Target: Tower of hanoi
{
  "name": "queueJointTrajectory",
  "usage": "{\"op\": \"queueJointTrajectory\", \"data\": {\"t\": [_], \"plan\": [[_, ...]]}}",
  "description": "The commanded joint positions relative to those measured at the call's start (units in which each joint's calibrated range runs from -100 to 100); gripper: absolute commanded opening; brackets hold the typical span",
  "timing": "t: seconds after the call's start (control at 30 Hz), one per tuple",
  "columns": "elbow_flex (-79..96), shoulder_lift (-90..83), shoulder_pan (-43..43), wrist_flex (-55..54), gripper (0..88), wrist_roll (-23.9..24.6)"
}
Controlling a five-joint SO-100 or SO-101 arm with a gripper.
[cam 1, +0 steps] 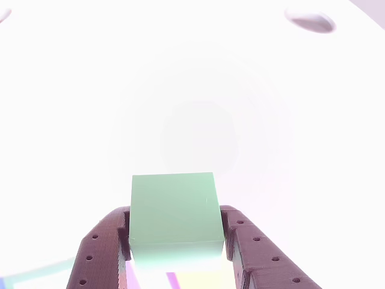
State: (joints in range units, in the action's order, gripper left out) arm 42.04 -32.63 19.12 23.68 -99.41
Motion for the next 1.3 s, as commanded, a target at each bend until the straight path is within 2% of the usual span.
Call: {"op": "queueJointTrajectory", "data": {"t": [0.0, 0.13, 0.27, 0.63, 0.93, 1.1, 1.27], "plan": [[-23.04, -4.47, -1.57, 27.90, 6.0, -0.59], [-38.40, -4.39, -3.58, 43.85, 6.0, -0.59], [-47.95, -5.36, -5.88, 53.90, 6.0, -0.59], [-50.67, -16.18, -10.68, 64.18, 5.9, -0.59], [-49.13, -15.05, -23.05, 66.20, 5.7, -0.59], [-43.76, -13.27, -31.29, 62.32, 5.7, -0.59], [-35.22, -12.79, -38.29, 53.98, 5.9, -0.59]]}}
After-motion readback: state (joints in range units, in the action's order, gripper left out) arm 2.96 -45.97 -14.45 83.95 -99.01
